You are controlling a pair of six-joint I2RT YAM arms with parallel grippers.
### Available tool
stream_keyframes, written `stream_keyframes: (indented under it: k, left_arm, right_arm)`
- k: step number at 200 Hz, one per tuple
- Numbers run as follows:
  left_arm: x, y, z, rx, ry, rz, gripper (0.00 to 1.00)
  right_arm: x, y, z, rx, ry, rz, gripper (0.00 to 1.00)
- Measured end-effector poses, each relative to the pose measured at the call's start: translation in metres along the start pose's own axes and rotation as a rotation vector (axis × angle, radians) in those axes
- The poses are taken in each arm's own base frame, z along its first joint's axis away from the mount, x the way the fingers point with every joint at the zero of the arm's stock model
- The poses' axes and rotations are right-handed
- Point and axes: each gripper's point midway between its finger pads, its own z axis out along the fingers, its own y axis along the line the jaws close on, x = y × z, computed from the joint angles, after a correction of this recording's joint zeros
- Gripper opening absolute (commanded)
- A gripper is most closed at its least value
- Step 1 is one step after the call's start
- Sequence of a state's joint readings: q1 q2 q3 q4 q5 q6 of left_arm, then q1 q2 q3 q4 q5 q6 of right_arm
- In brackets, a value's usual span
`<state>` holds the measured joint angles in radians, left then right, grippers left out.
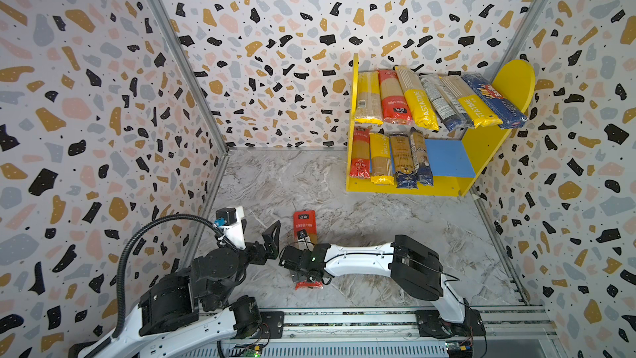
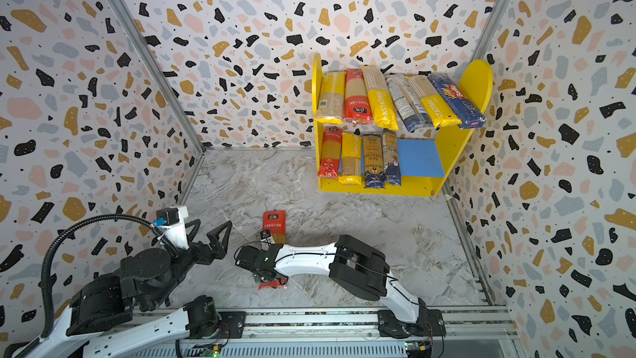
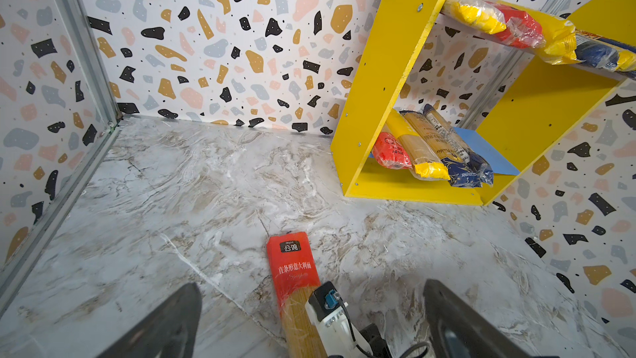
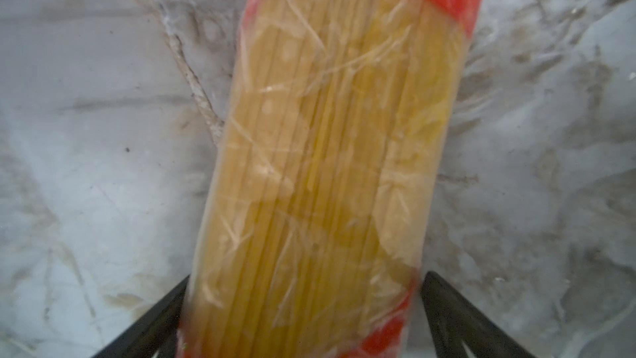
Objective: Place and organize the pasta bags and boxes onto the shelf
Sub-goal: 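Grasp the red-labelled spaghetti bag with the right gripper and lift it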
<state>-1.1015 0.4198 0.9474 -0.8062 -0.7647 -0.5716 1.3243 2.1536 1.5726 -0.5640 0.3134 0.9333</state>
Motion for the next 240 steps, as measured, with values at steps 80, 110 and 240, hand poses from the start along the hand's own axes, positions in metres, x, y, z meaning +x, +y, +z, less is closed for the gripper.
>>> stream_keyframes:
  k: [80,110,240]
  left_arm:
    - [-0.005,0.006,-0.006,0.000,-0.027,-0.020,0.99]
    - [-0.005,0.007,-0.005,-0.008,-0.029,-0.018,0.99]
    - [0.002,-0.027,0.027,-0.026,0.023,0.037,1.00]
  right_arm:
    - [-0.011,-0.027,-0.002,-0.162,0.034,0.065,0.22]
    - [-0.011,-0.031,-0.005,-0.267,0.035,0.074,0.17]
    - [0.038,-0.110,-0.092,-0.594,0.010,0.096,0.08]
